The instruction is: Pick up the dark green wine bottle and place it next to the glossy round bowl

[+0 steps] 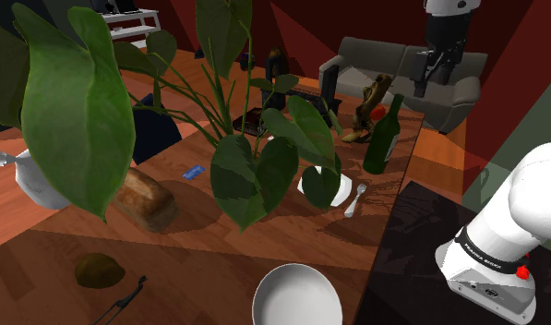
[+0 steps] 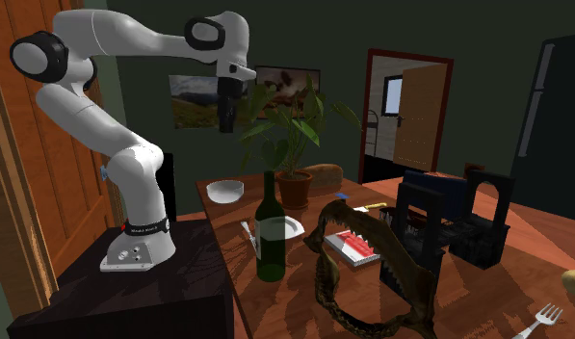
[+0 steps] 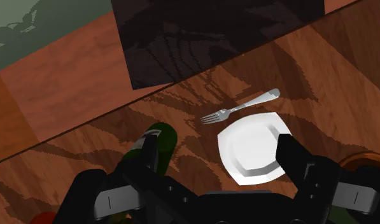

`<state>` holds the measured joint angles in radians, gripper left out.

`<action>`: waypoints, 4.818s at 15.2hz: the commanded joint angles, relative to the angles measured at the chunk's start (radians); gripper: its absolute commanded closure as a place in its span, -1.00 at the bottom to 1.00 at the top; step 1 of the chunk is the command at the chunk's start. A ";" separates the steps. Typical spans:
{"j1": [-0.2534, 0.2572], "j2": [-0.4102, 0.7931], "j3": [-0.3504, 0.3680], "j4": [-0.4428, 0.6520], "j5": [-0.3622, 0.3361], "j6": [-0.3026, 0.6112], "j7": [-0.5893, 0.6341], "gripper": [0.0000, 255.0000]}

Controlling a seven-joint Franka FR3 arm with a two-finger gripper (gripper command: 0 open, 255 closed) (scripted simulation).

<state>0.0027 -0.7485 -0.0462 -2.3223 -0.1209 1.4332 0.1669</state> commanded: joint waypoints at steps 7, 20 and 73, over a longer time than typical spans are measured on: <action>-0.020 0.061 -0.145 -0.046 -0.053 0.196 -0.150 -1.00; -0.002 0.306 -0.401 -0.030 -0.024 0.551 -0.427 -1.00; 0.017 0.309 -0.360 0.313 0.003 0.211 -0.421 1.00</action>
<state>0.0186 -0.4383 -0.4095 -2.0243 -0.1193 1.6602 -0.2557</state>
